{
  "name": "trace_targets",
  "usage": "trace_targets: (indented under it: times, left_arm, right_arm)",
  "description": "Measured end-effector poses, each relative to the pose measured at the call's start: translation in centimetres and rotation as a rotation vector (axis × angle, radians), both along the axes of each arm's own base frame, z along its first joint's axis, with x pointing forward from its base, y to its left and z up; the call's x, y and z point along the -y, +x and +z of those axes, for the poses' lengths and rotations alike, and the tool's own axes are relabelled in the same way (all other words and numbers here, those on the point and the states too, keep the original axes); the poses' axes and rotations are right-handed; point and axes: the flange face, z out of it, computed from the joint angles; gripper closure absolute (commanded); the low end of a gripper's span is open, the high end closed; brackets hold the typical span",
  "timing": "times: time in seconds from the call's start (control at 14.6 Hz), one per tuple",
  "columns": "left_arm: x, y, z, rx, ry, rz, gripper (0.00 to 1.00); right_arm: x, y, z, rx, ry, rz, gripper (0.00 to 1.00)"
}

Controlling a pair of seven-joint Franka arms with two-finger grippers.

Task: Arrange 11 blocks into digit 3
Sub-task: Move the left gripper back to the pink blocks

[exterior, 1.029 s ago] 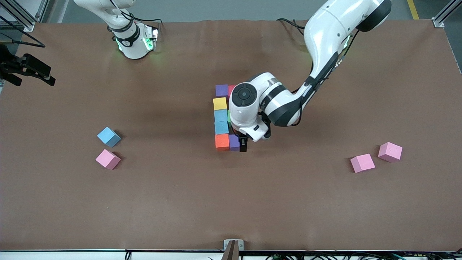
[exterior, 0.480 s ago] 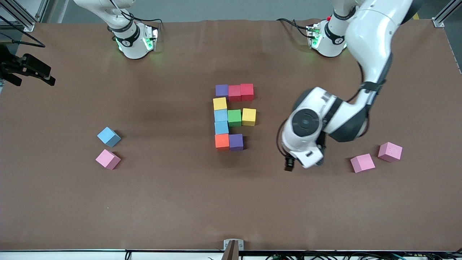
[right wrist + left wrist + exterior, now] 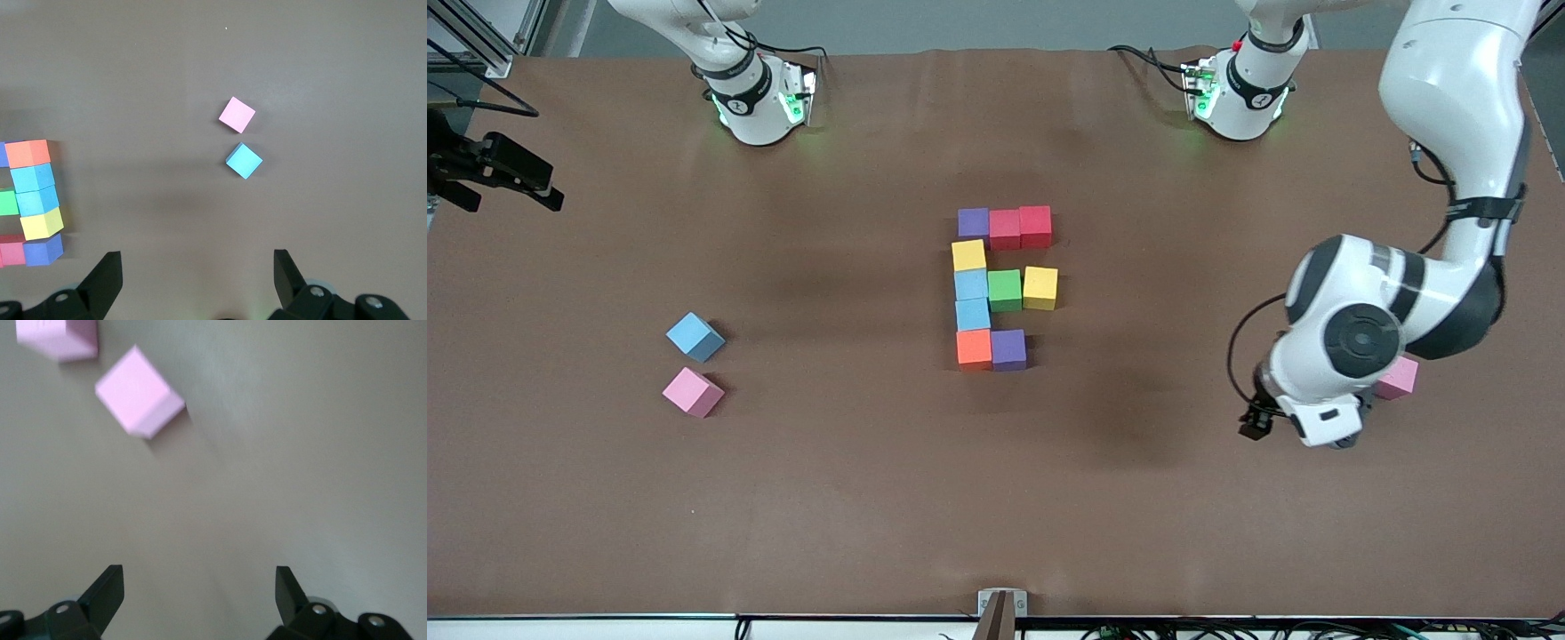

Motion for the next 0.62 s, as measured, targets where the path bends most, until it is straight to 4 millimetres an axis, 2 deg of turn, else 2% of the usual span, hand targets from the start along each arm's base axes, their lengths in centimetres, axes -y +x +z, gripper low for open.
trace_targets:
  times: [0.21, 0.27, 0.41, 0.62]
  left_arm:
    - [-7.7, 0.2, -1.7, -0.068, -0.021, -0.18, 0.01]
    - [-9.6, 0.1, -2.2, -0.082, -0.031, -0.227, 0.01]
    - [-12.4, 0.0, -3.1, -0.089, -0.052, -0.332, 0.01]
    - [-14.8, -0.2, -4.7, -0.076, -0.079, -0.463, 0.0]
  right_arm:
    - [0.0, 0.0, 0.0, 0.0, 0.0, 0.0, 0.0]
    - [0.0, 0.0, 0.0, 0.0, 0.0, 0.0, 0.0]
    - [0.0, 0.0, 0.0, 0.0, 0.0, 0.0, 0.0]
    - [-0.1, 0.0, 0.0, 0.0, 0.0, 0.001, 0.0]
